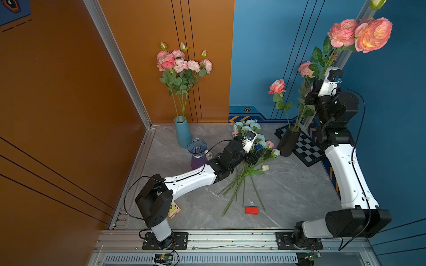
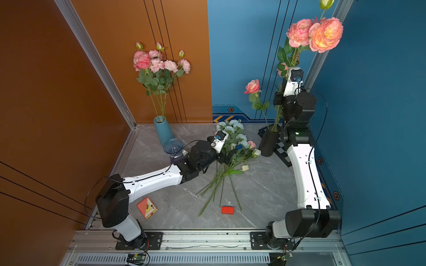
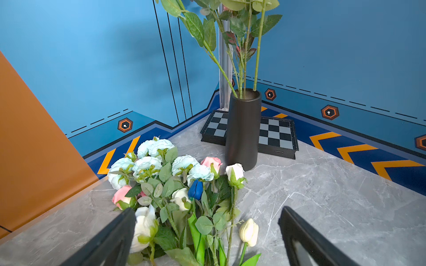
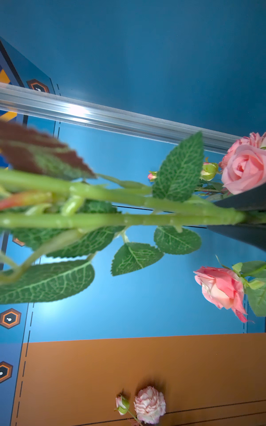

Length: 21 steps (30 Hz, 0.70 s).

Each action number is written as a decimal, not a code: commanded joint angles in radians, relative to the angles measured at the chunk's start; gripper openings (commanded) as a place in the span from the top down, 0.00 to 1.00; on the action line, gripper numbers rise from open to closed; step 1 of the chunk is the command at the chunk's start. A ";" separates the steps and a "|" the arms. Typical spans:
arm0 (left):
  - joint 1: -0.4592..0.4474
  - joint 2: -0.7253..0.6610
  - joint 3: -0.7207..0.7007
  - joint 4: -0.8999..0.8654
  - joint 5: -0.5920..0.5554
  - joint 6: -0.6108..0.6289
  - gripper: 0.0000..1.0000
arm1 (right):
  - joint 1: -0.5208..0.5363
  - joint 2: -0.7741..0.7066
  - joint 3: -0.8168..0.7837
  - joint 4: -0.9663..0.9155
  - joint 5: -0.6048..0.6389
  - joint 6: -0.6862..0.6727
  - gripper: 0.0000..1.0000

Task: Place the pink flowers into the vase
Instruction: Place the flower in the vase.

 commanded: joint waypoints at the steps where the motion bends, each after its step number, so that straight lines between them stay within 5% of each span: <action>1: -0.013 0.018 0.031 0.011 0.000 0.021 0.01 | -0.012 0.027 0.031 0.077 0.008 0.019 1.00; 21: -0.012 -0.011 -0.012 0.011 -0.037 0.017 0.01 | -0.015 0.020 -0.291 0.177 -0.005 0.025 1.00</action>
